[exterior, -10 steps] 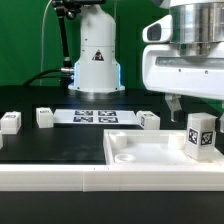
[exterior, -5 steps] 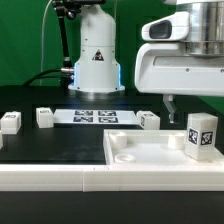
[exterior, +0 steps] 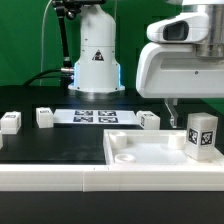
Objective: Assemble one leg
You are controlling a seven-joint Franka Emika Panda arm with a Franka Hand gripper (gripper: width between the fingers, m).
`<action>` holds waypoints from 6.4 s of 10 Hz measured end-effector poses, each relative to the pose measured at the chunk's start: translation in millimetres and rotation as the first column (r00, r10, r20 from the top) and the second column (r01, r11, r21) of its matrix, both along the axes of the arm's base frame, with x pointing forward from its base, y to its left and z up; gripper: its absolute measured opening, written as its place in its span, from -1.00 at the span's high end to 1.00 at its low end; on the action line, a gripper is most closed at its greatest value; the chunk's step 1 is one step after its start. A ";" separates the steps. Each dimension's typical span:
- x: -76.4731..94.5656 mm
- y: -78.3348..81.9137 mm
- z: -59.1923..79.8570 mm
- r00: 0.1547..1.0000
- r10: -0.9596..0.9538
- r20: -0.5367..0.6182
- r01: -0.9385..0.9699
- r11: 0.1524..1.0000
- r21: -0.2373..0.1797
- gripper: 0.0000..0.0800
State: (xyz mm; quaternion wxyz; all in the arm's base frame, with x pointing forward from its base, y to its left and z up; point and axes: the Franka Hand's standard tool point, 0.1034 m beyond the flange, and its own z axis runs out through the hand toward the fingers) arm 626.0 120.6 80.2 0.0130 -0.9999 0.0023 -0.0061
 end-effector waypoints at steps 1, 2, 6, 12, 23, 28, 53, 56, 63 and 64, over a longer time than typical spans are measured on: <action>0.5 -0.8 -0.1 0.999 0.044 0.005 -0.044 0.999 -0.002 -0.62; 0.5 -1.2 -0.2 0.996 0.089 0.006 -0.088 0.996 -0.002 -0.62; 0.5 -1.1 -0.4 0.997 0.080 0.005 -0.080 0.997 -0.002 0.27; 0.3 -1.8 -1.5 0.940 -0.341 0.004 0.341 0.940 0.023 0.27; -1.9 -4.8 -3.0 0.342 -0.939 -0.046 0.939 0.340 0.052 0.12; -1.9 -4.3 -2.9 0.674 -0.738 -0.015 0.738 0.673 0.058 -0.62; -0.2 -3.1 -3.1 0.872 -0.490 0.025 0.488 0.871 0.049 0.27; -1.2 -4.2 -3.8 0.679 -0.734 -0.005 0.733 0.678 0.063 0.27; -3.2 -3.1 -4.3 0.173 -0.983 -0.056 0.984 0.170 0.050 0.27; -3.4 -2.5 -4.5 0.175 -0.983 -0.057 0.984 0.172 0.050 0.27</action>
Offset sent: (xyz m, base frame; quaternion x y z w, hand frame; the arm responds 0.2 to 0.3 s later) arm 0.0000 0.0000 0.0000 0.0000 0.0000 0.0000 1.0000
